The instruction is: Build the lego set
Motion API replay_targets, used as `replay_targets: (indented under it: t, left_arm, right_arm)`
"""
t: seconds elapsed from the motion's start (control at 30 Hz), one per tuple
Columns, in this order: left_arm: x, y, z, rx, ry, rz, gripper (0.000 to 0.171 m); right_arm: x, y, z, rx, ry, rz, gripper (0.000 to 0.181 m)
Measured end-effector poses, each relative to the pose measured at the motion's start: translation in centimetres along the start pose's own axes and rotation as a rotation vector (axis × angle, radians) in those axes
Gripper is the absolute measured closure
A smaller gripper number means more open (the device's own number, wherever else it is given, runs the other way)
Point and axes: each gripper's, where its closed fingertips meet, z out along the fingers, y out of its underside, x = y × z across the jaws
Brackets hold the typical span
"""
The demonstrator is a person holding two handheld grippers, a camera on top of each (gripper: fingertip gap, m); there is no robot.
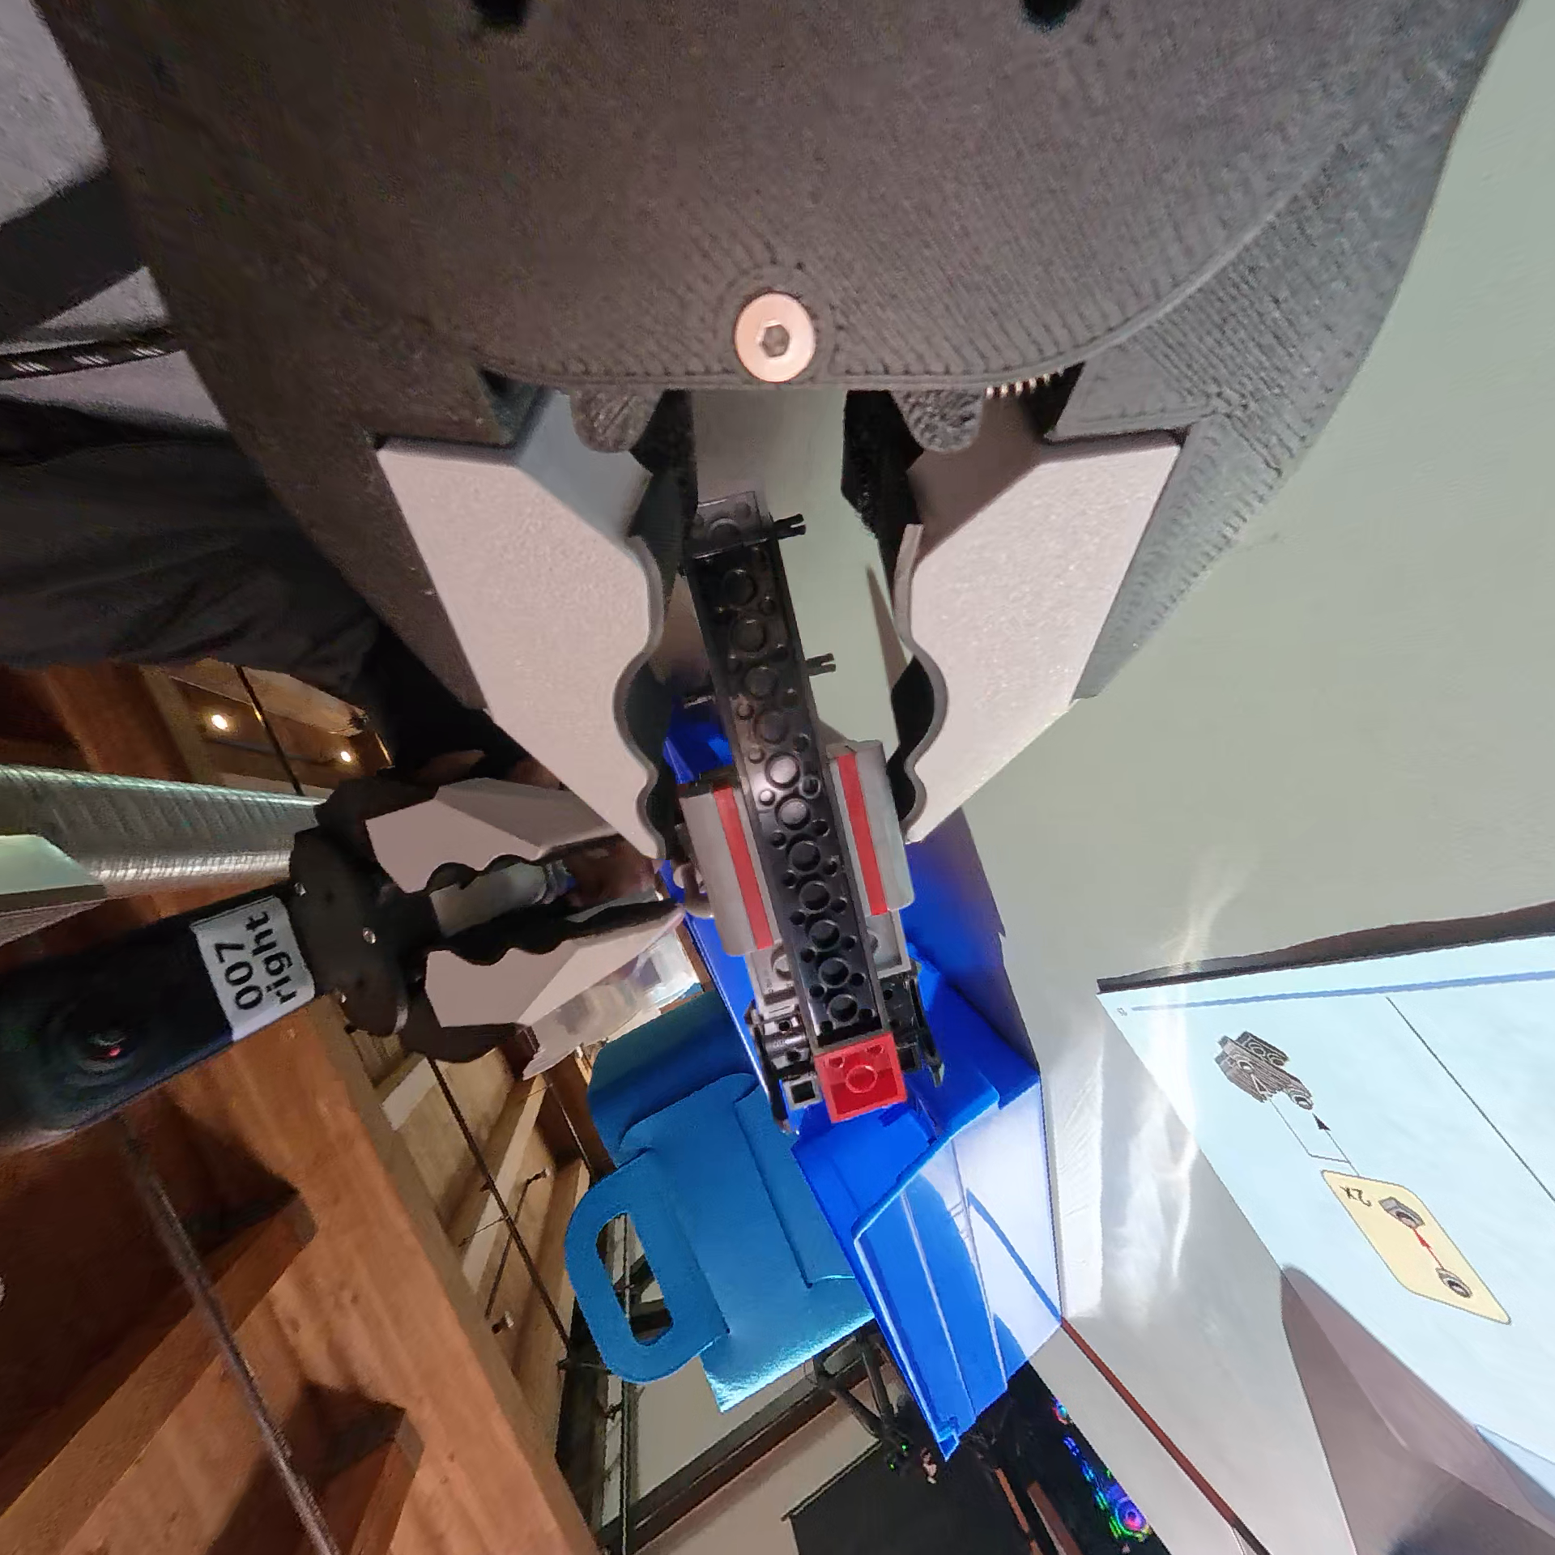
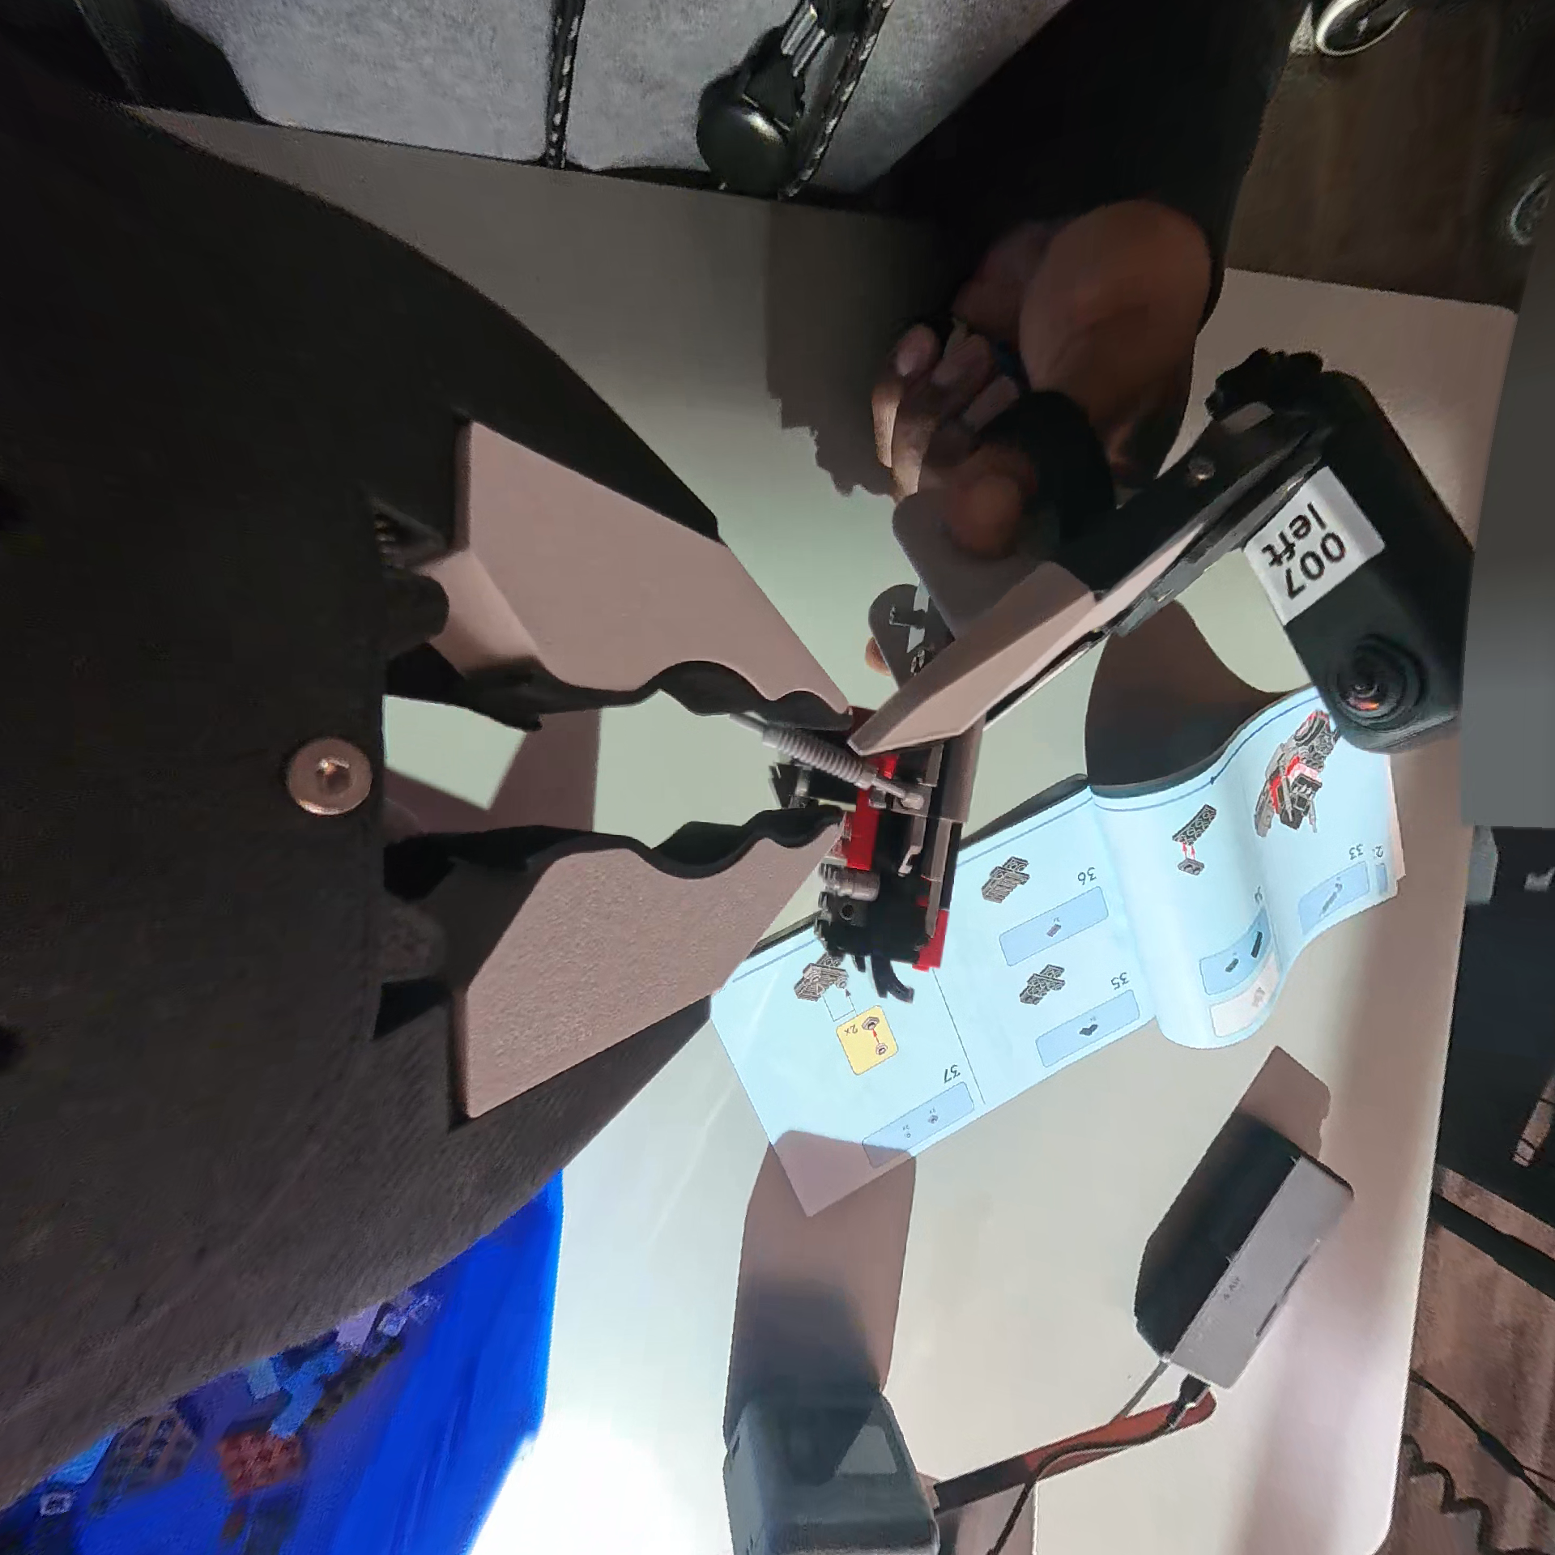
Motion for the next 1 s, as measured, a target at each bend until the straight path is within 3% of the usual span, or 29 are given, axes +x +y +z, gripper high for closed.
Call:
replay_targets:
  t: [0.5, 0.87, 1.0]
  left_arm:
    - [0.1, 0.3, 0.2, -0.014, 0.015, -0.013, 0.121]
    - [0.6, 1.1, 0.5, -0.067, 0.035, 0.007, 0.121]
    - [0.5, 1.1, 0.5, -0.07, 0.034, 0.012, 0.121]
  right_arm:
    - [0.0, 0.5, 0.2, -0.006, 0.05, -0.06, 0.169]
    - [-0.6, 1.1, 0.1, -0.021, -0.15, 0.025, 0.162]
    - [-1.0, 1.1, 0.0, -0.016, -0.205, 0.045, 0.171]
